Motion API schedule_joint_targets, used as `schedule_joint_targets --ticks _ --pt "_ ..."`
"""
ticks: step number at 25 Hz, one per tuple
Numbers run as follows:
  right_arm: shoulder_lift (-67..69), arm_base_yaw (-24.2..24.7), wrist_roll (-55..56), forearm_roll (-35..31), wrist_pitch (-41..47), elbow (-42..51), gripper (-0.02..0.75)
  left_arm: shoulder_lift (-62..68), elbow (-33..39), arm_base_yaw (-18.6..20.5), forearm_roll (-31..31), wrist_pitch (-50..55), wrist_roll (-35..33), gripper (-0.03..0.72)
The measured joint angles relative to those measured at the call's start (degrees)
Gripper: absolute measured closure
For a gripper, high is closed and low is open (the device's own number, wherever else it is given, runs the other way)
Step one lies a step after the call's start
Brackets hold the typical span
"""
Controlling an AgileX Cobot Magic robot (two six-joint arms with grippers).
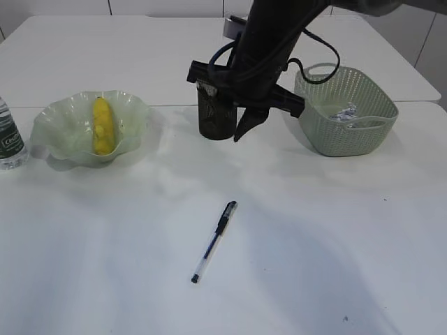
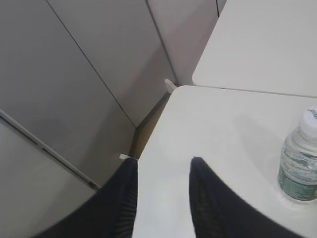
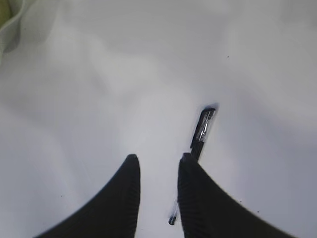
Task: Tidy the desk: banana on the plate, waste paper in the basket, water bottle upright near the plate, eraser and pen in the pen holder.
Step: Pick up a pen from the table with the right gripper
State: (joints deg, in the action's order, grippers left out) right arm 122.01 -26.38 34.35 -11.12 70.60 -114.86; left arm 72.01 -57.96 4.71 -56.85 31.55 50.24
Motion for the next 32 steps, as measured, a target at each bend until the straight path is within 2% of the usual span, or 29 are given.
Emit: schedule_joint_targets --ticks 16,32 --pt "0.0 0.0 2.9 0.0 -0.1 10.7 0.535 0.0 0.0 0.0 0.3 -0.6 0.0 0.447" --pt "3.9 -2.5 3.6 -5.8 -5.1 14.3 0.535 0.0 0.0 0.0 0.6 -0.8 0.0 0.447"
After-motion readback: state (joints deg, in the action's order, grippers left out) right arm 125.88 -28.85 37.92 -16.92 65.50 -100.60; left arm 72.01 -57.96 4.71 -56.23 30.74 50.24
